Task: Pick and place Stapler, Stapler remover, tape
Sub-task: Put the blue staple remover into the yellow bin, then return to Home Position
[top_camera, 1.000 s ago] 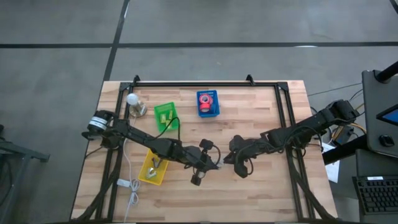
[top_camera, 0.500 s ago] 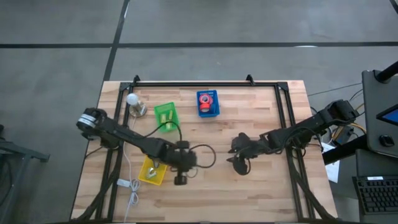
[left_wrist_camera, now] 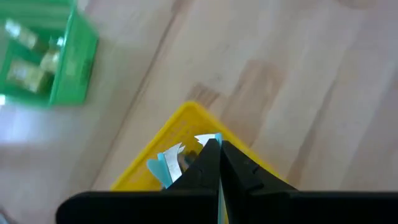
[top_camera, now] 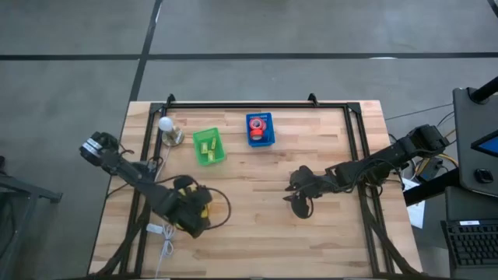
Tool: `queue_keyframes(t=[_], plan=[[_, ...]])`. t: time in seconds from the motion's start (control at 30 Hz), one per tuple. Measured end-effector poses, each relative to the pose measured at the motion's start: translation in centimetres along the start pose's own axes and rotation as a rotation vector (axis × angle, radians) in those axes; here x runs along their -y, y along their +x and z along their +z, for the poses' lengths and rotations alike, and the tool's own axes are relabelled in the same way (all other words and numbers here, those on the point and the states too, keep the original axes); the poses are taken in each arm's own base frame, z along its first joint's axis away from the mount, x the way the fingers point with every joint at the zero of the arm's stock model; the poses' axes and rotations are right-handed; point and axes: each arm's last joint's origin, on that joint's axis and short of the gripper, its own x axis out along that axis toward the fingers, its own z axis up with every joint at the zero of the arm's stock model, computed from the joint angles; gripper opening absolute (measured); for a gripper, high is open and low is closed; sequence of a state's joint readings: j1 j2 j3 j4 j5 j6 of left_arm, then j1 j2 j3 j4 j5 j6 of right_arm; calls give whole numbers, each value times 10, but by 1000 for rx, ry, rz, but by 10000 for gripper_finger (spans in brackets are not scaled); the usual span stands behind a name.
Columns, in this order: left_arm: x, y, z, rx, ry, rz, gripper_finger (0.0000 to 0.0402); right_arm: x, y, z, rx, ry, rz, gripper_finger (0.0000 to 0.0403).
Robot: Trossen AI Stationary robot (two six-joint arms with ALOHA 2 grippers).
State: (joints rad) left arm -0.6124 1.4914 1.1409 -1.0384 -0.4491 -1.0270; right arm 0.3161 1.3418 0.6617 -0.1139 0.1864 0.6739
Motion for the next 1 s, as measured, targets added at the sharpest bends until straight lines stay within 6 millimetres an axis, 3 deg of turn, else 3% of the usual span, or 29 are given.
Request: queue_keyframes(t=[0.27,0.57,0.67,0.9,1.0], plan=[[-5,30,-32,-119,-116,4,6,-2,0,3,39,9,20,167],[-6,40,-39,-124,-202,-7,14,-2,0,3,50,9,5,159],[-7,39,-37,-92,-205,1,41,-2,0,3,49,8,6,162],[-10,35,-35,-54,-163,-6,147,-2,0,3,49,7,5,170],[-12,31,-32,29,-120,17,169,-2,0,4,50,-28,5,168]])
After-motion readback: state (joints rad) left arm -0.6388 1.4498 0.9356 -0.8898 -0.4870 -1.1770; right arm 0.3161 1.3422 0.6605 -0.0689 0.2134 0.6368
